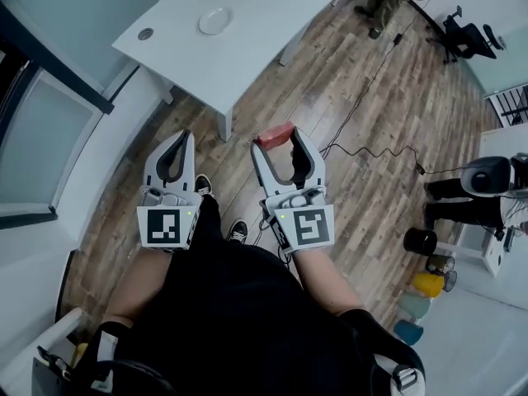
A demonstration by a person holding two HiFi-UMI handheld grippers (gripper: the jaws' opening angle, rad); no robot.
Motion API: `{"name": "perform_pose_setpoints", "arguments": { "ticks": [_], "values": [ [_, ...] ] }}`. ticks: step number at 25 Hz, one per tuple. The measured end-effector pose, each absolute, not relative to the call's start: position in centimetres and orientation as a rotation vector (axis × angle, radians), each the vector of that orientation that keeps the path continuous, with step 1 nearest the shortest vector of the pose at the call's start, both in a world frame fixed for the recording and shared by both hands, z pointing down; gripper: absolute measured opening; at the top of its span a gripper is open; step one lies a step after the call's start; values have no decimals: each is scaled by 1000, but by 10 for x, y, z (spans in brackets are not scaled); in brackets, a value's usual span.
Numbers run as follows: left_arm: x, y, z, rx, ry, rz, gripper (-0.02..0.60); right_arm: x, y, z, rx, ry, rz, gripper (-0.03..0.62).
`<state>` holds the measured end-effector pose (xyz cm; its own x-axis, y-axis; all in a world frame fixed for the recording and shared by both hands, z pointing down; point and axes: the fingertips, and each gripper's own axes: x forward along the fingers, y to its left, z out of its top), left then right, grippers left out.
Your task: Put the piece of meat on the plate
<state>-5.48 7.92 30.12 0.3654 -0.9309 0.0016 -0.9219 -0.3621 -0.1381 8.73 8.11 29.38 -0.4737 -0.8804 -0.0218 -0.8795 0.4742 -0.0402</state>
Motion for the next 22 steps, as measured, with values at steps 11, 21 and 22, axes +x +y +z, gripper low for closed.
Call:
{"name": "perform_pose_setpoints", "arguments": {
  "ticks": [11,21,22],
  "values": [
    [-91,-30,307,-2596,1659,-159,3,42,-24,298,-1645,2673,-60,285],
    [-112,-99,309,-2659,1569,-120,3,7,-85,295,-1711,2646,-50,285],
    [-113,-102,310,-2660,1567,-126,3,5,-88,295,-1715,2645,-55,285]
  ]
}}
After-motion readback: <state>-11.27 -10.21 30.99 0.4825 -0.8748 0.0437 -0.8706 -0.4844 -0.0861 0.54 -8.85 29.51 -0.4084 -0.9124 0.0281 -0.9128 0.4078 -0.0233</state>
